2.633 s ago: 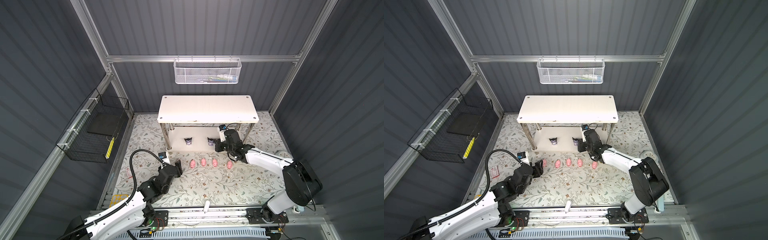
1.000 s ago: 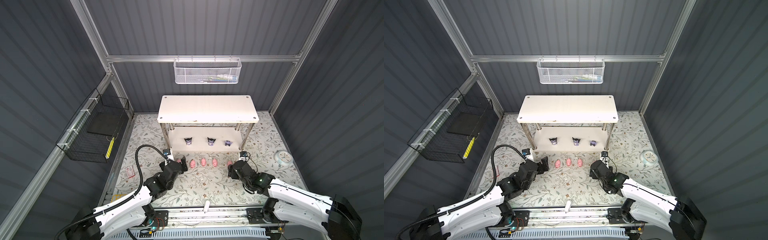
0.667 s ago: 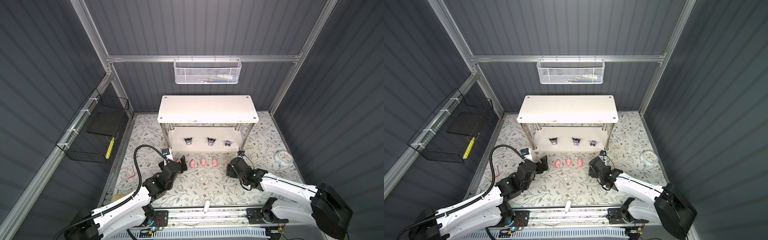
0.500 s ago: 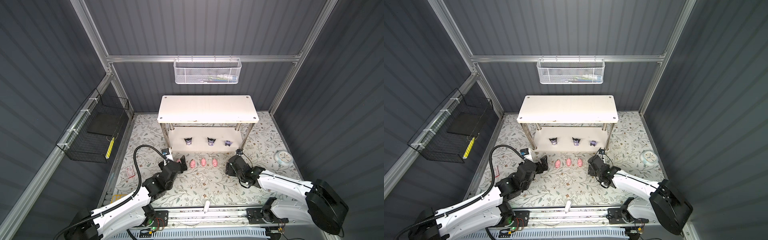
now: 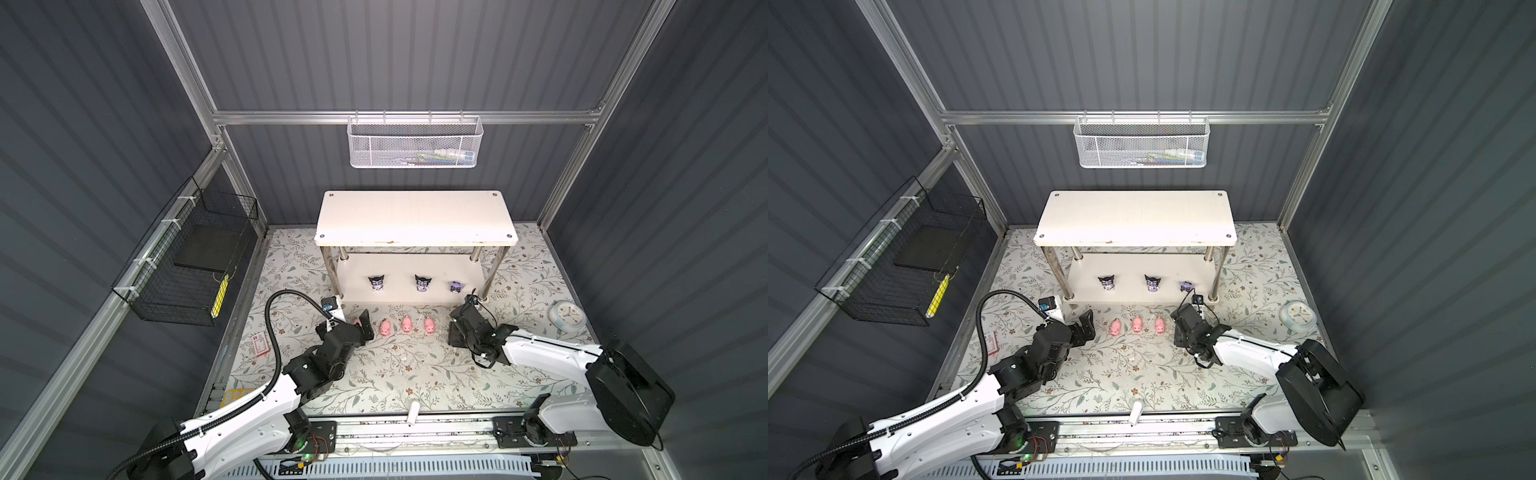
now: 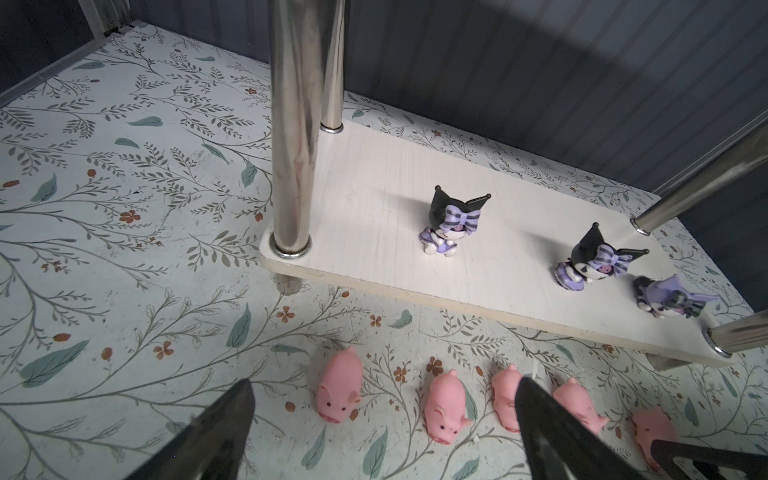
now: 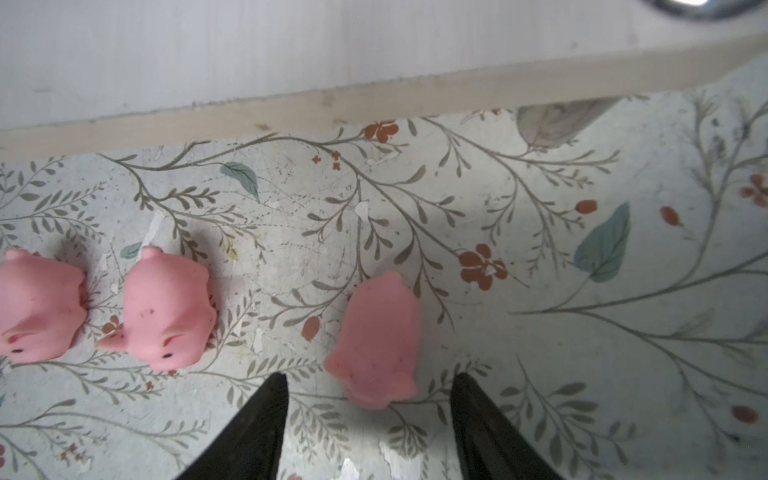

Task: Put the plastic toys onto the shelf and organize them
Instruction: 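Move the right gripper out over the row of pink pigs, then lower and close the right gripper on the nearest pink pig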

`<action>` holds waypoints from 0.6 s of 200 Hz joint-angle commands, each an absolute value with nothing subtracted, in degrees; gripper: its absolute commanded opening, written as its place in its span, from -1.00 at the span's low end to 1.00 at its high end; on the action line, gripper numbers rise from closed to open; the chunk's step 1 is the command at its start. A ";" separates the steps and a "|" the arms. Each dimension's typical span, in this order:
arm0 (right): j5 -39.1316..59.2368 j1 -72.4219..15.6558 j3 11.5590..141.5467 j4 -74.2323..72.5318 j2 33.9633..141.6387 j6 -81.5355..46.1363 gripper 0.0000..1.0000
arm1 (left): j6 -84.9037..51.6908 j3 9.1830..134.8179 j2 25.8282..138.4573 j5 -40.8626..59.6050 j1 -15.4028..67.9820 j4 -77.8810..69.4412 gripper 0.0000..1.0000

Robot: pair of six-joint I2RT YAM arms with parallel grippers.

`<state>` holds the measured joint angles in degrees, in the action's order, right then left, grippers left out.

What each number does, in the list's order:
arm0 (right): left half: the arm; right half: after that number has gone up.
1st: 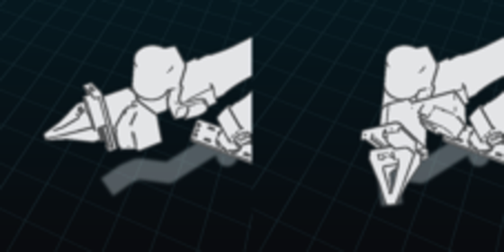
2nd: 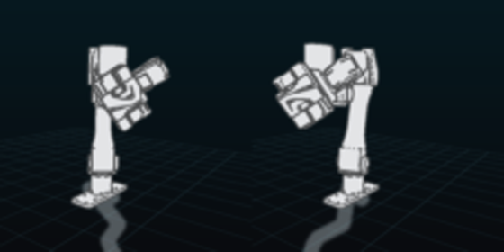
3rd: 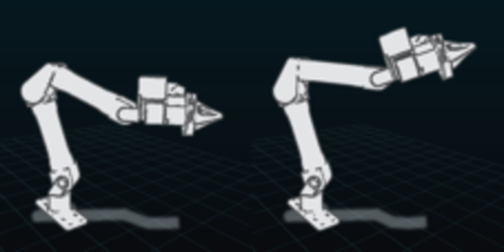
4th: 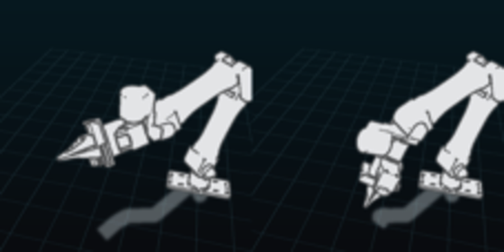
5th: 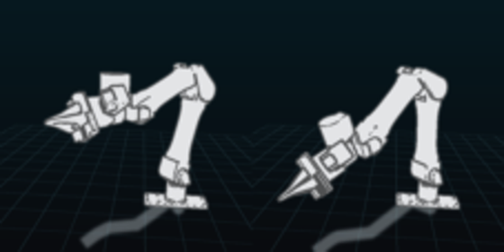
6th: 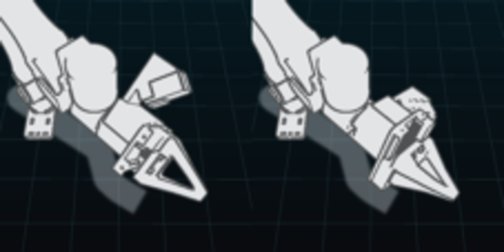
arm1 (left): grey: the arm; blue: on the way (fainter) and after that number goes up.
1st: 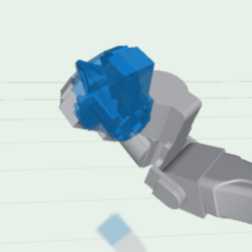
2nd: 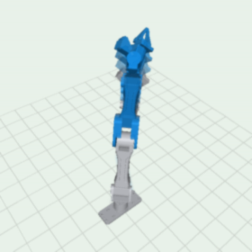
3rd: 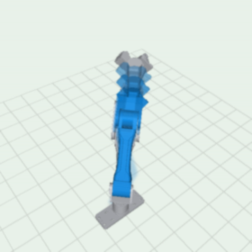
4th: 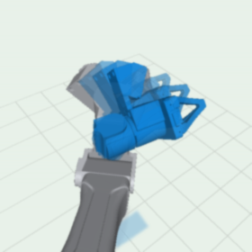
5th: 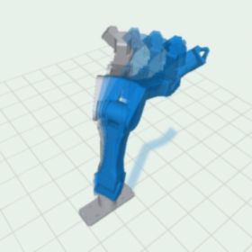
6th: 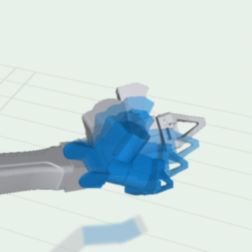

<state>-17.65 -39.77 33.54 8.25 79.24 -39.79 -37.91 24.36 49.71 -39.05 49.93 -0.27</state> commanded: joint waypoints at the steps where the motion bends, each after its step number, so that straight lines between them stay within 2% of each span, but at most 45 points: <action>1: -17.40 -39.56 35.30 8.95 80.60 -39.74 0.19 | -37.01 23.73 49.31 -40.36 49.84 -0.53 0.95; 32: -17.50 -39.46 35.82 9.18 81.46 -39.77 0.01 | -36.94 23.65 49.41 -40.34 49.83 -0.79 0.95; 120: -17.53 -39.20 36.70 10.27 83.41 -40.03 -0.32 | -37.20 23.20 48.91 -40.34 49.70 -0.77 0.96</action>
